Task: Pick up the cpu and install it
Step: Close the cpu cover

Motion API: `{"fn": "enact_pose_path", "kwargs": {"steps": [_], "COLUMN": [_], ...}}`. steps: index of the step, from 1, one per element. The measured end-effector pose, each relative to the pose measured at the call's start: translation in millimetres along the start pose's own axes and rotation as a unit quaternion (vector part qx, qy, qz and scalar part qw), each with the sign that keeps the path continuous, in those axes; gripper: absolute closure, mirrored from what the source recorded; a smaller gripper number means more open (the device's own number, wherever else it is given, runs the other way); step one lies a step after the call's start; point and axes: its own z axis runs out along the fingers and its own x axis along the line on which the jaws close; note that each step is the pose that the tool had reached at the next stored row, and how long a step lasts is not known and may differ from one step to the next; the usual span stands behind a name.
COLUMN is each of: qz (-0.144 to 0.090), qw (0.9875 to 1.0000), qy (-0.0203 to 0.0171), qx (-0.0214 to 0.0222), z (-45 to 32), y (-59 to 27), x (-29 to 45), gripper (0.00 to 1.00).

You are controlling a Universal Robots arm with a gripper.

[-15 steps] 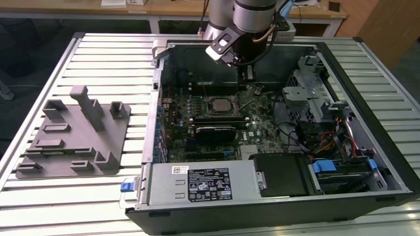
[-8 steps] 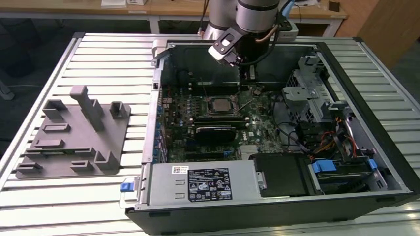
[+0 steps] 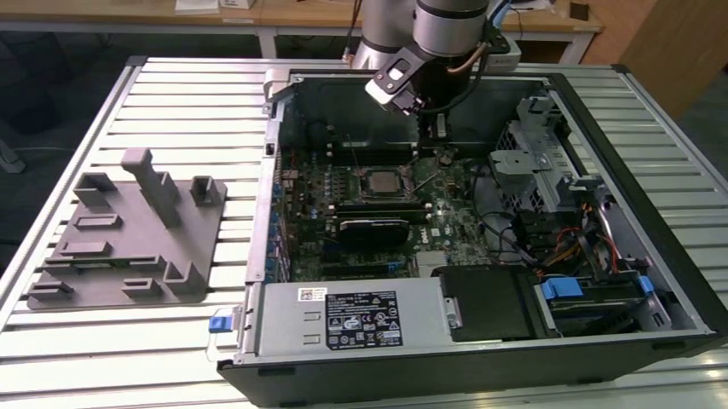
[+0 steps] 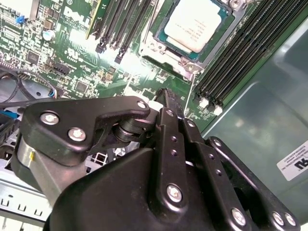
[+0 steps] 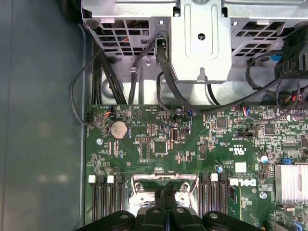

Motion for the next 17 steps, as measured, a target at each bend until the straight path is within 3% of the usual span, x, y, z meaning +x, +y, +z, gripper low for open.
{"fn": "enact_pose_path", "kwargs": {"steps": [17], "qz": [0.0], "qw": [1.0], "qy": [0.0001], "qx": [0.0], "z": [0.9], "y": [18.3], "x": [0.3], "gripper": [0.89]}}
